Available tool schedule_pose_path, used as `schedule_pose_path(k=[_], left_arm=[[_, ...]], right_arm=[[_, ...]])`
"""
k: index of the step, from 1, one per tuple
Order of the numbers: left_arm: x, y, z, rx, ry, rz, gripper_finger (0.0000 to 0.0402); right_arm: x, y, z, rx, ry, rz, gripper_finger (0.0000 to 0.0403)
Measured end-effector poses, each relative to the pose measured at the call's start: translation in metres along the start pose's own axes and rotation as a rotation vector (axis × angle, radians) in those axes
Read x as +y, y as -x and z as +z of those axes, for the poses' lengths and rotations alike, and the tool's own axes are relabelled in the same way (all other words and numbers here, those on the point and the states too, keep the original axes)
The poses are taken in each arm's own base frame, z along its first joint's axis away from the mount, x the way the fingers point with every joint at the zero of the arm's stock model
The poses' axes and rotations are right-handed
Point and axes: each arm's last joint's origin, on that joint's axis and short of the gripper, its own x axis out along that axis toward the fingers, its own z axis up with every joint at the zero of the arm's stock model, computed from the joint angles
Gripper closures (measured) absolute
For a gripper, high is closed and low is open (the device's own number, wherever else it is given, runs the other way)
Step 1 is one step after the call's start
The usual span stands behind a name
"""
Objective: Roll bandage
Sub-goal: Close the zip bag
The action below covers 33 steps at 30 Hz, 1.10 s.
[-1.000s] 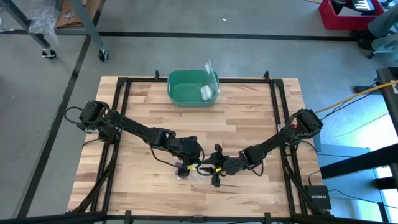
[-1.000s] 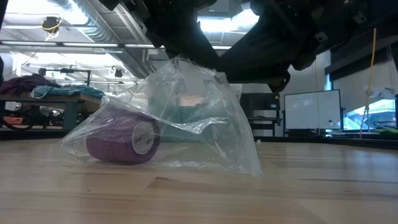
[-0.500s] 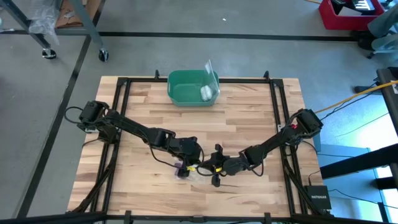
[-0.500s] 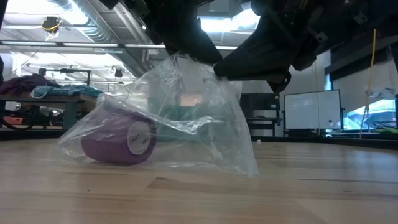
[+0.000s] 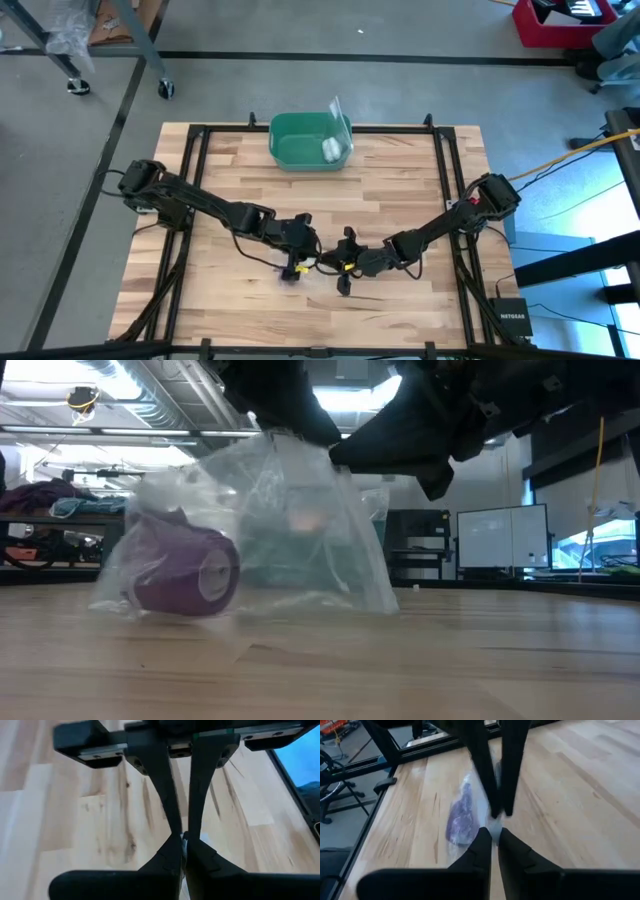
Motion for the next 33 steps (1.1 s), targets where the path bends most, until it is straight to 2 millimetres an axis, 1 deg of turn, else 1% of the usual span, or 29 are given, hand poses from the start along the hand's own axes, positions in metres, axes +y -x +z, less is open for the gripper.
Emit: schedule_pose_path(k=[7,13,23,26,30,33], left_arm=[[0.008,0.012,0.003,0.001,-0.016,0.069,0.0401],[0.013,0.025,0.006,-0.002,-0.017,0.093,0.0401],[0.019,0.06,0.012,-0.032,-0.033,0.199,0.0401],[0.019,0.063,0.015,-0.053,-0.04,0.198,0.0401],[0.019,0.062,0.016,-0.062,-0.052,0.196,0.0401],[0.017,0.063,0.016,-0.069,-0.05,0.201,0.0401]], right_arm=[[-0.001,0.0,-0.004,0.037,0.009,0.009,0.0381],[-0.001,0.0,-0.006,0.053,0.003,0.024,0.0381],[-0.004,0.0,-0.015,0.152,0.007,0.019,0.0381],[-0.005,0.0,-0.015,0.133,0.004,-0.023,0.038],[-0.003,0.002,-0.009,0.083,-0.015,-0.019,0.0359],[0.0,0.016,0.006,0.066,-0.024,0.012,0.0322]])
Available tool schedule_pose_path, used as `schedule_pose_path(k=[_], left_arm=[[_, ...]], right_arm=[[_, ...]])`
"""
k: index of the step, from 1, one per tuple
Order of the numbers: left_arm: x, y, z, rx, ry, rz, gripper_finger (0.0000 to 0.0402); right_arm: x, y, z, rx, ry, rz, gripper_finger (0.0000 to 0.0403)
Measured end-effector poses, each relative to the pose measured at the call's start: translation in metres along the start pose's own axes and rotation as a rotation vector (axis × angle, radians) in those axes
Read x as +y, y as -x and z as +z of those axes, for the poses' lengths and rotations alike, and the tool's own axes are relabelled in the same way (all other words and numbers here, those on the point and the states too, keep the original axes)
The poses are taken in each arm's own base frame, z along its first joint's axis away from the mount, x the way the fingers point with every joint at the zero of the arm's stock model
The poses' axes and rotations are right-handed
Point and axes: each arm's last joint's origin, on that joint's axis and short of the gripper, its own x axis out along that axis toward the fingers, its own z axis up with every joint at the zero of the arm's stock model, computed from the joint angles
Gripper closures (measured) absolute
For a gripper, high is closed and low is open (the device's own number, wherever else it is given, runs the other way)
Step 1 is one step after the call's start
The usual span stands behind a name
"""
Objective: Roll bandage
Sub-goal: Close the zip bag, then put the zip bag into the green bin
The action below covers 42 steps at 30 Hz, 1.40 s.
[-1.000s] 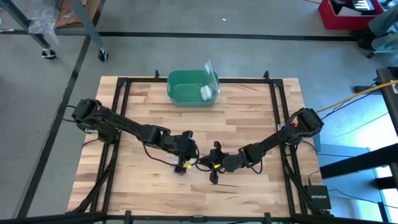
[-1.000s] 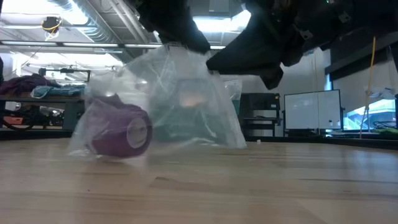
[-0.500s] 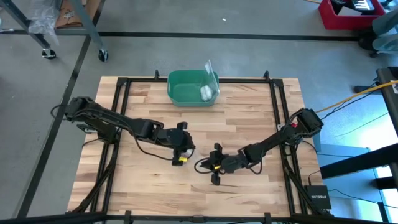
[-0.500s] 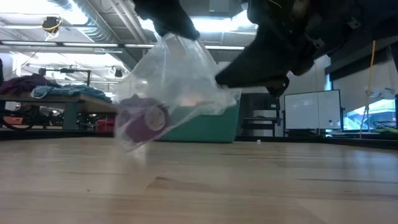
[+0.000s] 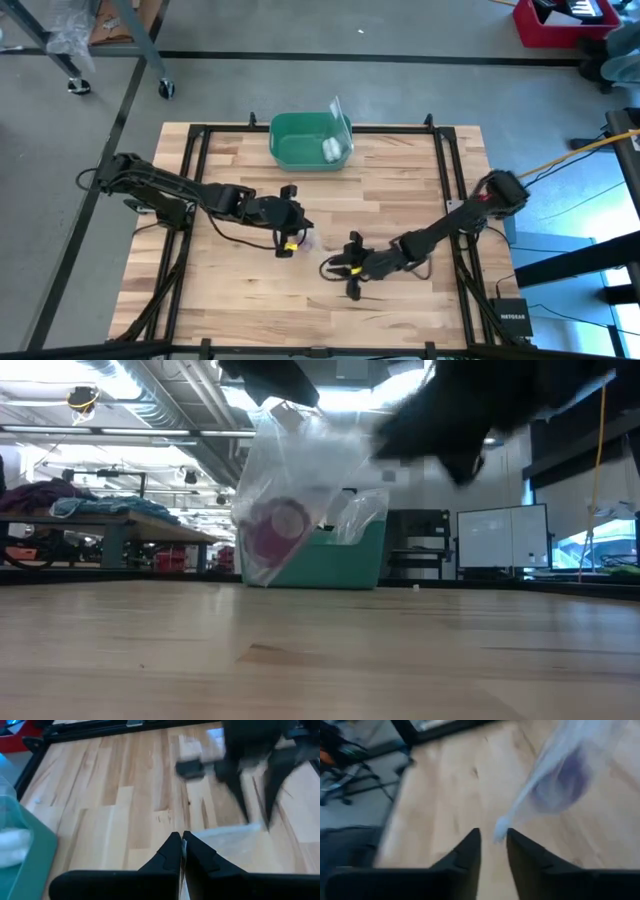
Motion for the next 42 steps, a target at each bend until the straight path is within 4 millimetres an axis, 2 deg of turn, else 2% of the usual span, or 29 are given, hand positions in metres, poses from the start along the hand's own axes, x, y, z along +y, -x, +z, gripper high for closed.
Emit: schedule_pose_path(k=[4,9,13,18,22,27,30,33,42], left_arm=[[-0.005,0.009,0.004,-0.036,-0.019,0.002,0.0402],[-0.004,0.031,0.019,-0.165,-0.037,0.045,0.0402],[0.002,0.048,0.029,-0.261,-0.02,0.074,0.0402],[0.007,0.064,0.035,-0.329,-0.009,0.094,0.0402],[0.007,0.065,0.038,-0.37,-0.006,0.096,0.0402],[0.007,0.065,0.04,-0.392,0.002,0.095,0.0402],[0.007,0.065,0.04,-0.382,-0.001,0.094,0.0401],[0.006,0.065,0.039,-0.379,-0.003,0.091,0.0401],[0.004,0.065,0.039,-0.384,-0.008,0.086,0.0402]], right_arm=[[0.002,0.039,0.033,0.001,-0.01,0.068,0.0262],[-0.003,0.08,0.057,-0.03,0.007,0.07,0.0211],[-0.003,0.095,0.057,-0.009,0.039,0.028,0.0202],[-0.002,0.095,0.04,0.003,0.108,-0.131,0.021],[-0.001,0.076,0.034,-0.14,0.178,-0.231,0.0214],[-0.005,0.049,0.042,-0.301,0.281,-0.287,0.0214],[-0.009,0.047,0.049,-0.338,0.303,-0.318,0.0214],[-0.012,0.05,0.047,-0.293,0.336,-0.333,0.0214],[-0.008,0.064,0.064,-0.383,0.326,-0.267,0.0214]])
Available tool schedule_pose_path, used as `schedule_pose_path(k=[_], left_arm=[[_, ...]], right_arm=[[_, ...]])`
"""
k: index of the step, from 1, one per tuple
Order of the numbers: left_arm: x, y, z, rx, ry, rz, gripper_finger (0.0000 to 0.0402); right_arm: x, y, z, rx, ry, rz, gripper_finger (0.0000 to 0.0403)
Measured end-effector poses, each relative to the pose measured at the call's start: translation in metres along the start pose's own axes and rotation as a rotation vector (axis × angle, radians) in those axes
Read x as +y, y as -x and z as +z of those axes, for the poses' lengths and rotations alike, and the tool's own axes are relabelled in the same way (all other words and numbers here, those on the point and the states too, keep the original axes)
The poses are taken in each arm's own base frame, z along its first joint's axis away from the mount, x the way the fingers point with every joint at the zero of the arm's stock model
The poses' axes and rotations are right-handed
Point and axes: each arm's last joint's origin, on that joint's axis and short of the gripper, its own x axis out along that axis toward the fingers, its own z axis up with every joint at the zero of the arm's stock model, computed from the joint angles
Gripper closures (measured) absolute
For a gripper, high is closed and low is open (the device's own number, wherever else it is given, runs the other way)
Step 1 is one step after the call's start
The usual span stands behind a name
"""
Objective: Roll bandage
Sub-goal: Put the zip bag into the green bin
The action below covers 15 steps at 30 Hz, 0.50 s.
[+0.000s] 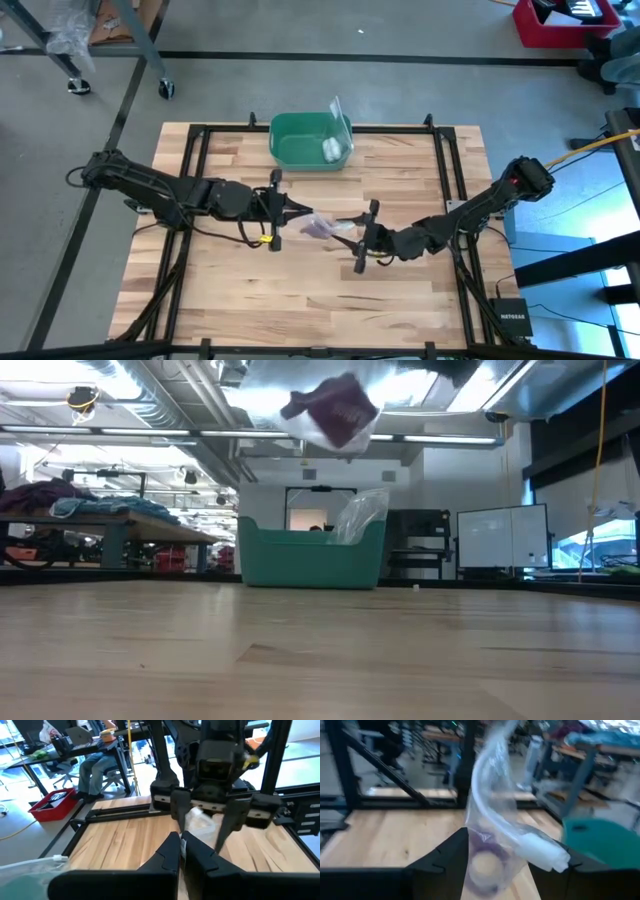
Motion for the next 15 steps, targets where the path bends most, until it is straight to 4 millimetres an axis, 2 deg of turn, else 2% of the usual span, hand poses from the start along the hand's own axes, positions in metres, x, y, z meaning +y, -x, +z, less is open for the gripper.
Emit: schedule_pose_path(k=[5,15], left_arm=[[0.0,0.0,0.001,-0.007,0.004,0.001,0.0401],[0.0,0.0,0.002,-0.016,0.002,0.001,0.0401]], right_arm=[[0.001,0.0,0.009,-0.078,0.018,0.067,0.0214],[0.002,0.001,0.012,-0.107,0.049,0.066,0.0214]])
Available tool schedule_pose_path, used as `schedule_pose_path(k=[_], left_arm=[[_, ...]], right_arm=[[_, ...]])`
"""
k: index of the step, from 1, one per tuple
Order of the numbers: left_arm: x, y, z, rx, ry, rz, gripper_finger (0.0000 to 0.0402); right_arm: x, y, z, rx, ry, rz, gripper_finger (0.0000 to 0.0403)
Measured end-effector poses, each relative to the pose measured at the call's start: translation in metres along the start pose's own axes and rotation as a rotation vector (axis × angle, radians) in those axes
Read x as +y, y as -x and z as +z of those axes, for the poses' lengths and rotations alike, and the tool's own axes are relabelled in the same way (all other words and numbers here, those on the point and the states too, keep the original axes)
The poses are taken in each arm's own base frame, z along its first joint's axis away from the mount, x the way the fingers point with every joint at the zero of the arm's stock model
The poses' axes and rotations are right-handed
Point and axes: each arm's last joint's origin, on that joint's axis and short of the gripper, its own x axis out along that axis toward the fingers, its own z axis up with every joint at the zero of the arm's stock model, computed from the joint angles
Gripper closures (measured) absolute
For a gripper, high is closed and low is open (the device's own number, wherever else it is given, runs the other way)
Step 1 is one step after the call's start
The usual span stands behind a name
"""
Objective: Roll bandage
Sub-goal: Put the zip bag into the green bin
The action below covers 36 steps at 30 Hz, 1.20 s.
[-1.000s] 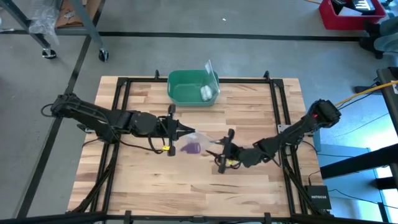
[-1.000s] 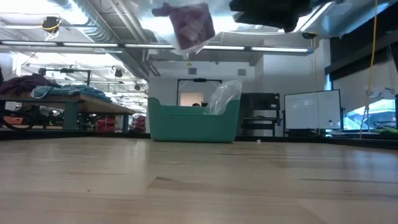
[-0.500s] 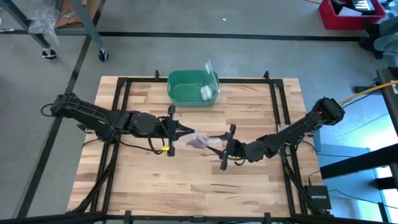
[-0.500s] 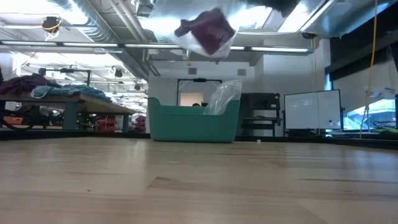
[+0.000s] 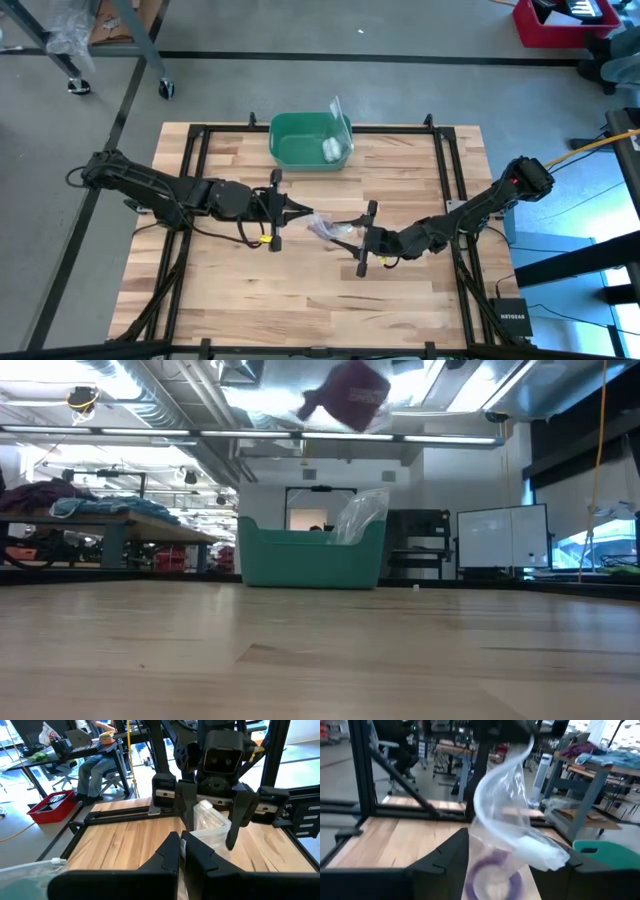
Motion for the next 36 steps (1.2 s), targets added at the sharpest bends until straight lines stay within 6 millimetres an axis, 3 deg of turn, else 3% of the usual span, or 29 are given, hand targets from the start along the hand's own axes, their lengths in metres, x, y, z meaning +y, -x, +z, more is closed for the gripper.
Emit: schedule_pose_path(k=[8,15,20,24,36], left_arm=[[0.004,0.013,0.009,-0.05,0.017,-0.003,0.0401],[0.006,0.017,0.011,-0.061,0.015,-0.001,0.0401],[0.006,0.018,0.011,-0.063,0.016,-0.001,0.0402],[0.004,0.018,0.012,-0.065,0.02,-0.009,0.0402],[0.003,0.019,0.011,-0.06,0.009,-0.016,0.0402]], right_arm=[[0.0,0.007,-0.005,0.112,-0.021,-0.035,0.0209],[-0.012,0.022,0.004,0.249,-0.097,-0.02,0.0155],[-0.013,0.024,0.004,0.27,-0.096,-0.001,0.0138],[-0.018,0.01,0.002,0.227,-0.051,-0.044,0.0141],[-0.017,-0.013,0.016,-0.03,-0.061,0.153,0.0164]])
